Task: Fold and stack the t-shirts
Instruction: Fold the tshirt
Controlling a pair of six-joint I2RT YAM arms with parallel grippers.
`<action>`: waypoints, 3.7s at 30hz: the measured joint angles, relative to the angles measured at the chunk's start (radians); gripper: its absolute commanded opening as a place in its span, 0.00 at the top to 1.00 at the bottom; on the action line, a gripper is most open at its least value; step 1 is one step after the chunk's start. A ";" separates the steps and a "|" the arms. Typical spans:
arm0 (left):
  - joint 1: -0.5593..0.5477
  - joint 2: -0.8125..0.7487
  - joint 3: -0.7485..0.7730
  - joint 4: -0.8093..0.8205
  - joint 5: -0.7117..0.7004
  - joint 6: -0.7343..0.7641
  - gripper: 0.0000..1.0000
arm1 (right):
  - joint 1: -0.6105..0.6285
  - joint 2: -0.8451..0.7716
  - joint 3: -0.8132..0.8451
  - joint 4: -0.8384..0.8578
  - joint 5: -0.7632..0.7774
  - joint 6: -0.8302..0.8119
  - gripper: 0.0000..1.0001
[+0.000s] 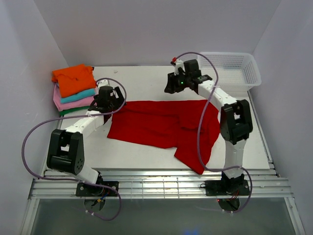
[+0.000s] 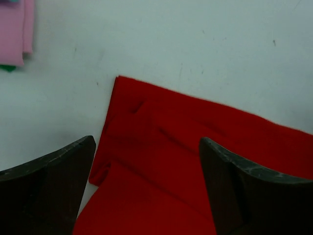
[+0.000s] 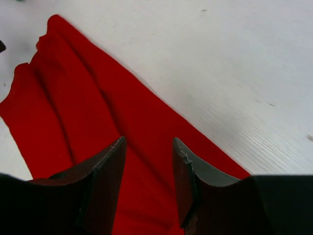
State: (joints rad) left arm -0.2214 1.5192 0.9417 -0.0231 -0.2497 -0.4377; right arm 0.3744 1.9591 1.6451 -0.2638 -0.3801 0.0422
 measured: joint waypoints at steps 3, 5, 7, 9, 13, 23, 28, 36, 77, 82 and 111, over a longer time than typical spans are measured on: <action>0.006 0.015 -0.014 -0.029 0.046 -0.010 0.02 | 0.071 0.147 0.094 -0.006 -0.067 0.008 0.51; 0.006 0.021 -0.014 -0.029 0.064 -0.016 0.02 | 0.116 0.228 0.148 -0.007 -0.096 0.016 0.51; 0.005 0.021 -0.020 -0.014 0.083 -0.020 0.02 | 0.152 0.293 0.198 -0.001 -0.124 0.033 0.50; 0.007 0.016 -0.041 0.016 0.098 -0.023 0.02 | 0.185 0.336 0.233 0.005 -0.155 0.055 0.50; 0.016 0.011 -0.077 0.057 0.115 -0.023 0.02 | 0.217 0.371 0.264 0.041 -0.200 0.097 0.50; 0.043 0.108 -0.079 0.170 0.134 -0.022 0.04 | 0.230 0.353 0.162 0.153 -0.191 0.134 0.58; 0.044 0.161 -0.074 0.193 0.146 -0.021 0.04 | 0.234 0.353 0.156 0.155 -0.154 0.132 0.69; 0.044 0.183 -0.030 0.227 0.155 -0.015 0.04 | 0.237 0.353 0.150 0.159 -0.104 0.130 0.78; 0.044 0.296 0.033 0.228 0.171 -0.016 0.49 | 0.237 0.438 0.245 0.055 0.116 0.142 0.90; 0.043 0.296 0.034 0.206 0.149 -0.015 0.43 | 0.237 0.438 0.245 0.055 0.116 0.142 0.90; -0.019 0.369 0.093 0.124 -0.005 0.006 1.00 | 0.237 0.438 0.245 0.054 0.115 0.142 0.90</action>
State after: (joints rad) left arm -0.2401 1.8881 1.0348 0.1009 -0.2550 -0.4320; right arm 0.6113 2.3974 1.8896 -0.2096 -0.2649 0.1841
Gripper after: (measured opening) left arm 0.022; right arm 0.099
